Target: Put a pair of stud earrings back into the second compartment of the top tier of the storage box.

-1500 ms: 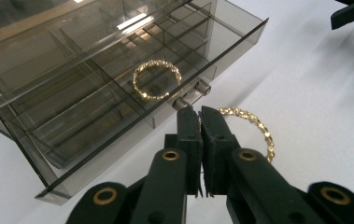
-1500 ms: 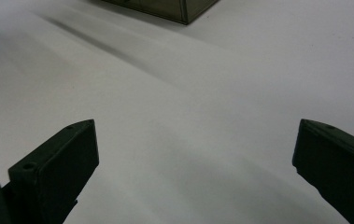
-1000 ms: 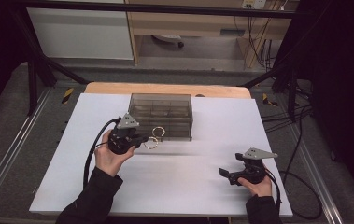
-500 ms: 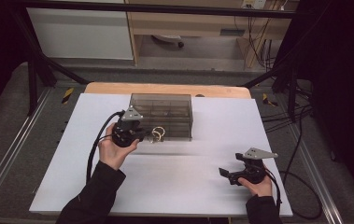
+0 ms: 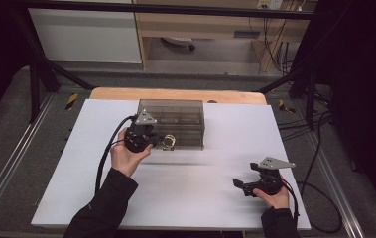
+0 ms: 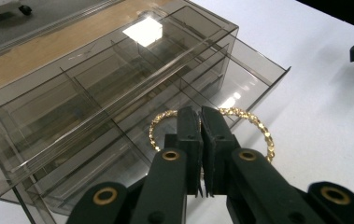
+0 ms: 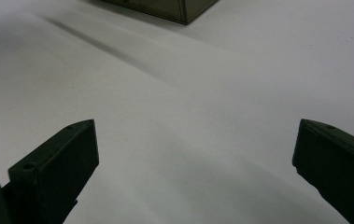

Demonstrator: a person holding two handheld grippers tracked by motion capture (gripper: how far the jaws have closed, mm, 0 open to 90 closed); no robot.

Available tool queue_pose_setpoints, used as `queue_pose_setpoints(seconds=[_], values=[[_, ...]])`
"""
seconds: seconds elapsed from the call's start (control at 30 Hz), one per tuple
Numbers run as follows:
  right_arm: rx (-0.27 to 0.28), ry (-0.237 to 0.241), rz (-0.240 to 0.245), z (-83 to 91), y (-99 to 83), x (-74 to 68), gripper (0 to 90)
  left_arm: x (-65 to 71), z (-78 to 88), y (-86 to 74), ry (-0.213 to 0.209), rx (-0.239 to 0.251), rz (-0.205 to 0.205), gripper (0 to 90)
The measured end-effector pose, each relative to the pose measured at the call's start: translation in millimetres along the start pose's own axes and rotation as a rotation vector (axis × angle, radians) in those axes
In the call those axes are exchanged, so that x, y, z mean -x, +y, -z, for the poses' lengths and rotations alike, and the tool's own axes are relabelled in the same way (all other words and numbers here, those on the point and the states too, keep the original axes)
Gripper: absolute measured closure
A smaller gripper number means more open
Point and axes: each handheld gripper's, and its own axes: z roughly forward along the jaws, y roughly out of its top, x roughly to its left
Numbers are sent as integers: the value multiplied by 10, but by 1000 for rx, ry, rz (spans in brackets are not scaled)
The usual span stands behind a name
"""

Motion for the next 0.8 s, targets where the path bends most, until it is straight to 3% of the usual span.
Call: queue_pose_setpoints(seconds=[0.8], values=[[-2, -1, 2, -1, 0, 3, 11, -149, -268, 26, 43, -21, 20, 863]])
